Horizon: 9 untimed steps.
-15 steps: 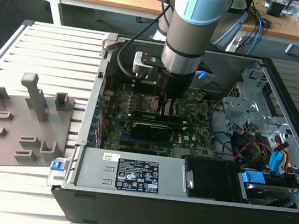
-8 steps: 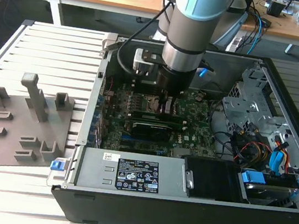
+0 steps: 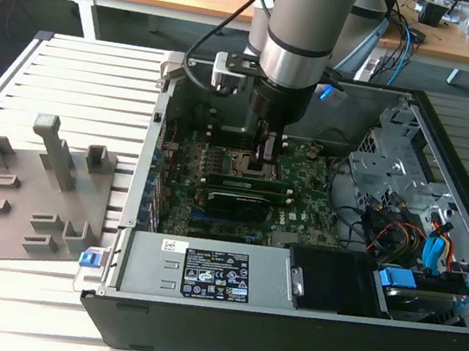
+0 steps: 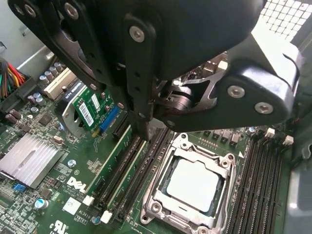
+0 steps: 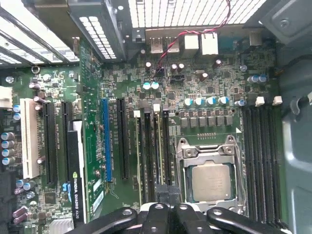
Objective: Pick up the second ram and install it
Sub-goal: 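Insert the second ram into the second slot, then press down the second ram until it locks into place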
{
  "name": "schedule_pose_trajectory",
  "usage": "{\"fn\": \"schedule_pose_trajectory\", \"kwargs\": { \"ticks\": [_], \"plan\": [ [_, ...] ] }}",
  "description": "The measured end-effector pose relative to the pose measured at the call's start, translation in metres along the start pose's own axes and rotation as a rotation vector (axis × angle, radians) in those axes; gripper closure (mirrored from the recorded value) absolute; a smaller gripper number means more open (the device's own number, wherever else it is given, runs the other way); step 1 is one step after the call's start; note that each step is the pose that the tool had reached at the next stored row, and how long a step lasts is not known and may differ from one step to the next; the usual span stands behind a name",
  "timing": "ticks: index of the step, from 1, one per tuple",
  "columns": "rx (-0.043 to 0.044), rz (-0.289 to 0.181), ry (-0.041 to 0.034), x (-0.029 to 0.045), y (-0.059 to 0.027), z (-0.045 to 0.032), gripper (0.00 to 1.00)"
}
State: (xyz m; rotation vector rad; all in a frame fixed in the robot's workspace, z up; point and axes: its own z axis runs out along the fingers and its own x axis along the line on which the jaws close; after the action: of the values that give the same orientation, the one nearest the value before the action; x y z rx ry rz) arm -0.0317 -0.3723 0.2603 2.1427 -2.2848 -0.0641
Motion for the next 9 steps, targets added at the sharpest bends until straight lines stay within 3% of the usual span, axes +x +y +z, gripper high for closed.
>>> {"fn": "schedule_pose_trajectory", "kwargs": {
  "ticks": [9],
  "plan": [
    [-0.0001, 0.000, 0.0003, 0.0000, -0.0015, -0.0002, 0.89]
  ]
}}
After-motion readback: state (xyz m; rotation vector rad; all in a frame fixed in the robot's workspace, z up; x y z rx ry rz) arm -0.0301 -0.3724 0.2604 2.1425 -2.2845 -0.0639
